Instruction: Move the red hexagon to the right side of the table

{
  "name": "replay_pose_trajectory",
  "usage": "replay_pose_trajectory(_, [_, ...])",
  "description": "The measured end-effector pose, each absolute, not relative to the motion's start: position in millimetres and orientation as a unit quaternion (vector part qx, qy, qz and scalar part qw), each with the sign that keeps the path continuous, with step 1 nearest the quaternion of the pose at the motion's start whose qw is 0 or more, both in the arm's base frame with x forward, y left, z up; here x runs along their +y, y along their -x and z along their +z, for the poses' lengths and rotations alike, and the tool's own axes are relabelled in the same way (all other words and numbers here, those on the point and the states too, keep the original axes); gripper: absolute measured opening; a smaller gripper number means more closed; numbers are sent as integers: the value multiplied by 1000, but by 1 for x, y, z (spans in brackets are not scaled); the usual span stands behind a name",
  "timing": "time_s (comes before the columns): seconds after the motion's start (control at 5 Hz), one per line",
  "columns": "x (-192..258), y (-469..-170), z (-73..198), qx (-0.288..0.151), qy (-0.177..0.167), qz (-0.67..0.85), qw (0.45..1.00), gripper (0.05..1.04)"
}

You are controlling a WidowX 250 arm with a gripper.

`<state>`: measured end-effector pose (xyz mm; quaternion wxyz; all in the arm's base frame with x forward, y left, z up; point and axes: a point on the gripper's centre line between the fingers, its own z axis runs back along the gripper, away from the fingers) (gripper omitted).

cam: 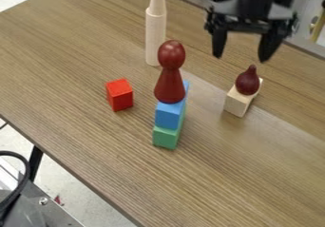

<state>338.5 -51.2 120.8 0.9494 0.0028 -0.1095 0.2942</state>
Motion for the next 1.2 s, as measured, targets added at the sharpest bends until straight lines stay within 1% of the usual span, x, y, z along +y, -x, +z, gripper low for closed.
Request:
replay_pose_trajectory(0.4, [-40, -315, 183, -164, -1, 333, 929, 1000])
replay_pose_trajectory(0.6, [-37, -303, 200, -166, 10, 342, 925, 1000])
replay_pose_trajectory(0.8, [-33, -294, 206, -138, 16, 352, 926, 1000])
replay_pose_trajectory(1.0, [-23, -289, 190, -66, 14, 377, 924, 1000])
replay_pose_trajectory(1.2, [-16, -291, 170, -33, -3, 387, 921, 1000])
